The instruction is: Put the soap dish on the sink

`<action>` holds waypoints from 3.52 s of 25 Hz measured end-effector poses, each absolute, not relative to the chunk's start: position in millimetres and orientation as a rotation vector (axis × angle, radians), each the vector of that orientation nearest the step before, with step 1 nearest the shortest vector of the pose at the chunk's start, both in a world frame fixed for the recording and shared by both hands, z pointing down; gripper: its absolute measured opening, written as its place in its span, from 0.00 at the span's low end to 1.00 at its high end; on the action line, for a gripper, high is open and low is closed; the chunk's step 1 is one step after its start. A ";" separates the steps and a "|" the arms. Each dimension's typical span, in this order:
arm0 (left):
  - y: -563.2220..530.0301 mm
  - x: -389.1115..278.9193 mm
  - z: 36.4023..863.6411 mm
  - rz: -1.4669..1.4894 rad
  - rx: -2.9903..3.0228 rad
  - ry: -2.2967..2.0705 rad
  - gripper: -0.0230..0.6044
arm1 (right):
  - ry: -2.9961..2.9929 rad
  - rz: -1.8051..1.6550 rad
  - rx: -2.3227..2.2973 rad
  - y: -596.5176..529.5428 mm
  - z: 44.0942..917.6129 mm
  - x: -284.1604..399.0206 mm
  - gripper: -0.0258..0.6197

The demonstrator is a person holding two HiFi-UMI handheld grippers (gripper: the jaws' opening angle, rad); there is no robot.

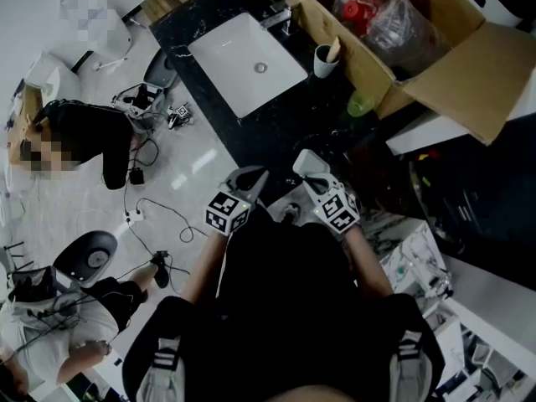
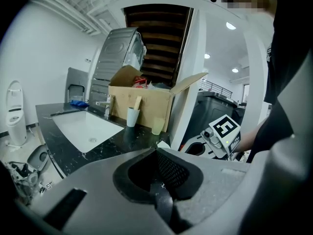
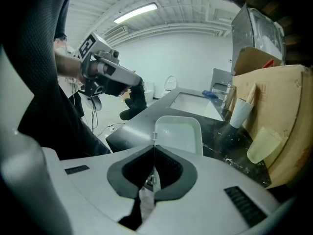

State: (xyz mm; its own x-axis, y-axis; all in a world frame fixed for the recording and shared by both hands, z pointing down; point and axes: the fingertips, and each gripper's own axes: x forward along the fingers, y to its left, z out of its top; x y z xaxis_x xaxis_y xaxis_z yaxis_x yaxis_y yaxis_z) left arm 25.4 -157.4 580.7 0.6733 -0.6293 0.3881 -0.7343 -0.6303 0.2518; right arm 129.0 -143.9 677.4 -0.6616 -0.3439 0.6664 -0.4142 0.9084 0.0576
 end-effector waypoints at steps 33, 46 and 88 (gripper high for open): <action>-296.8 -18.9 589.6 0.435 2.524 -0.919 0.03 | -2.210 0.162 0.511 -255.5 702.4 63.7 0.04; -312.0 -10.5 598.3 0.407 2.504 -0.921 0.03 | -2.153 0.119 0.436 -264.6 714.4 70.9 0.04; -284.6 -6.0 594.1 0.402 2.517 -0.938 0.03 | -2.179 0.041 0.606 -259.8 695.3 94.5 0.07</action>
State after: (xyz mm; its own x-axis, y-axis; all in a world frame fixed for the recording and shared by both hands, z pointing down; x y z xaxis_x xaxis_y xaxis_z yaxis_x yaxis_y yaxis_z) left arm -6.0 -284.6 594.1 0.7302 -0.5506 0.4045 -0.6727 -0.6828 0.2851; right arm 94.5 -259.8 695.3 -0.5200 -0.4083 0.7503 -0.4363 0.8821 0.1776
